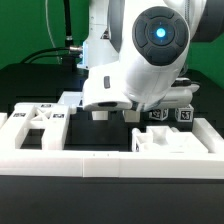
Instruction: Assemble chair
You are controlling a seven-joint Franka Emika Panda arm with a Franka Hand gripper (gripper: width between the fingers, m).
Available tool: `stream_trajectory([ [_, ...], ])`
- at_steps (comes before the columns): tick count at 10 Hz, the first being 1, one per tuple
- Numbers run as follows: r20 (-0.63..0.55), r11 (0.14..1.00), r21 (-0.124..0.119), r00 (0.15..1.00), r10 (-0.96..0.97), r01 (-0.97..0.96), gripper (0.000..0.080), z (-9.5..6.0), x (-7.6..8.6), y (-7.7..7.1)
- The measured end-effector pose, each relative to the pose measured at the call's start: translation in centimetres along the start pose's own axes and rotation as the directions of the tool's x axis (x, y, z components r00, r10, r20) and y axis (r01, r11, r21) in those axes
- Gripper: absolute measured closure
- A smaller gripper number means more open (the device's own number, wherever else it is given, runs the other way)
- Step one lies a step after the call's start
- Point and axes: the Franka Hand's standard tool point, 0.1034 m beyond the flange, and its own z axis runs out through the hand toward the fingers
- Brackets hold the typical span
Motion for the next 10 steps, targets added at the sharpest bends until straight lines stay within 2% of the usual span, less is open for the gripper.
stream_trajectory([
  [2,0.0,1.0,0.0,1.0,-0.003,0.003,0.0413,0.0,0.0,0.0],
  [3,0.0,1.0,0.0,1.0,-0.006,0.006,0.0413,0.0,0.0,0.0],
  [4,0.0,1.0,-0.001,1.0,-0.007,0.007,0.0514,0.0,0.0,0.0],
  [7,-0.002,1.0,-0.001,1.0,-0.029,0.029,0.0514,-0.2,0.0,0.1],
  [8,-0.006,0.999,0.001,0.999,-0.052,0.052,0.0514,-1.7,-0.4,0.1],
  [9,0.004,0.998,0.012,0.998,-0.064,0.064,0.0514,-4.0,-1.6,0.4],
  [10,-0.001,0.997,0.015,0.997,-0.074,0.074,0.0514,-5.5,-2.3,0.6],
])
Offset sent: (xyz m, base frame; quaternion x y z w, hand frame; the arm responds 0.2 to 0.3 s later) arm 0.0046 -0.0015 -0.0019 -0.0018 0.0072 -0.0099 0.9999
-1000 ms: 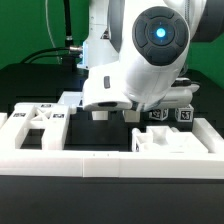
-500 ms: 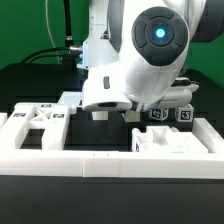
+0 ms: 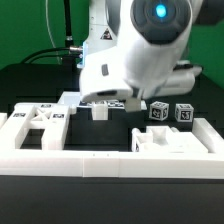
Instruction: Assemble chair
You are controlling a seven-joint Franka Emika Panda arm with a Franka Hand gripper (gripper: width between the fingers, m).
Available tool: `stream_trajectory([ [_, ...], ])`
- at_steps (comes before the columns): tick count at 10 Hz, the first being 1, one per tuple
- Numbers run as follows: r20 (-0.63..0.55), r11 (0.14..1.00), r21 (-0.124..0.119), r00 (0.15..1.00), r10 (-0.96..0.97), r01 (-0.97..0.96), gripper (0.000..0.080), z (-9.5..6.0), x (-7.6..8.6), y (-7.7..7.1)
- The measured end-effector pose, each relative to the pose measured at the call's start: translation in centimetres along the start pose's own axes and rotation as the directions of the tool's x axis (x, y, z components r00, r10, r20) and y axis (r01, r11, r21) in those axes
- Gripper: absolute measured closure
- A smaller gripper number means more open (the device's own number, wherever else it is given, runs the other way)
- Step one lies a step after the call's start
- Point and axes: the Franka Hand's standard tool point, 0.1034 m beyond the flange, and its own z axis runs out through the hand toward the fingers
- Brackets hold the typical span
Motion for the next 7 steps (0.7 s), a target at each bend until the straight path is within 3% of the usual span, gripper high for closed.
stream_trajectory([
  [5,-0.033,1.0,-0.004,0.999,-0.014,0.014,0.0512,-0.4,0.4,0.0],
  [7,-0.141,0.999,-0.013,0.989,-0.038,0.037,0.0512,-2.5,0.7,0.2],
])
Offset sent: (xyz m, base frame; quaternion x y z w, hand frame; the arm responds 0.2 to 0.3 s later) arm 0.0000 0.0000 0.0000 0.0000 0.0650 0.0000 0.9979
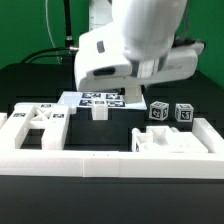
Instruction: Assemble chair
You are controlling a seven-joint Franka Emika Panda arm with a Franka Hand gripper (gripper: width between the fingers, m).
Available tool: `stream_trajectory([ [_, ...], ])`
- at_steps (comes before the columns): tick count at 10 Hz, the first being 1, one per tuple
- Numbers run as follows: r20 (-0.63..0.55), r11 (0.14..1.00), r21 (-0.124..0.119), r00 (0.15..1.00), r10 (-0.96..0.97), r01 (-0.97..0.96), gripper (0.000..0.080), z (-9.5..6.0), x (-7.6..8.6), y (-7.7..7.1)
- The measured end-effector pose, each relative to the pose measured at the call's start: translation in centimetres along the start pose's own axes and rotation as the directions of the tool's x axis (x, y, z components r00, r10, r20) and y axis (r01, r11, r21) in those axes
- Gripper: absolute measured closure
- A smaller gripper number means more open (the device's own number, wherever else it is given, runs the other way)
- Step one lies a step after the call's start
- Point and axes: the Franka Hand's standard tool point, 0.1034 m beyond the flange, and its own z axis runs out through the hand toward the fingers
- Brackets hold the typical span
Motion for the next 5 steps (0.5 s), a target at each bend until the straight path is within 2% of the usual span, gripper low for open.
stream_trajectory([
  [1,-0.091,1.0,-0.012,0.996,-0.002,0.001,0.0512,-2.4,-0.1,0.0],
  [3,-0.198,0.999,-0.03,0.98,-0.016,0.01,0.0512,-5.4,-0.6,-0.3],
  [4,-0.331,0.999,-0.047,0.944,-0.019,0.003,0.0512,-6.2,0.5,0.0],
  [5,-0.387,0.998,-0.056,0.922,-0.019,-0.003,0.0512,-5.7,0.1,0.1],
])
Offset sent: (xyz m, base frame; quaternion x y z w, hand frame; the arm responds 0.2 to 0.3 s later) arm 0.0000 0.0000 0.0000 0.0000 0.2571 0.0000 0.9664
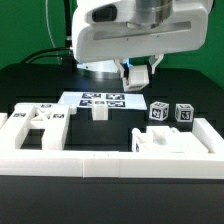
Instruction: Assemble chair
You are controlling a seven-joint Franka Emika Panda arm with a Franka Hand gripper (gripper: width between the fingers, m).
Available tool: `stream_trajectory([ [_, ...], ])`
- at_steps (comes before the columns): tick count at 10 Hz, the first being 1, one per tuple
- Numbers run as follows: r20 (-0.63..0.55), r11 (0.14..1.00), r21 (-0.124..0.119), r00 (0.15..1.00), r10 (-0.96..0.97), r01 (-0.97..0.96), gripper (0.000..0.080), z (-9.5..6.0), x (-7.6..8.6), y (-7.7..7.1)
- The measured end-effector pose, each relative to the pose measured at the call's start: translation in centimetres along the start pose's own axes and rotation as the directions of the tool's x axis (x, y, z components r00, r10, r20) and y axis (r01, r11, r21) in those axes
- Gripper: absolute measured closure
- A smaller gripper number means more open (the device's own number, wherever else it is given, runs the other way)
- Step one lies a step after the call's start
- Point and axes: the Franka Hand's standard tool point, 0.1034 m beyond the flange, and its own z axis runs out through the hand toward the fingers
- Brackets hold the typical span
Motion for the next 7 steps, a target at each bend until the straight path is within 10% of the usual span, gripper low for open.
stream_trajectory([
  [7,-0.423,0.998,-0.068,0.906,-0.015,-0.015,0.0512,-1.9,1.8,0.8],
])
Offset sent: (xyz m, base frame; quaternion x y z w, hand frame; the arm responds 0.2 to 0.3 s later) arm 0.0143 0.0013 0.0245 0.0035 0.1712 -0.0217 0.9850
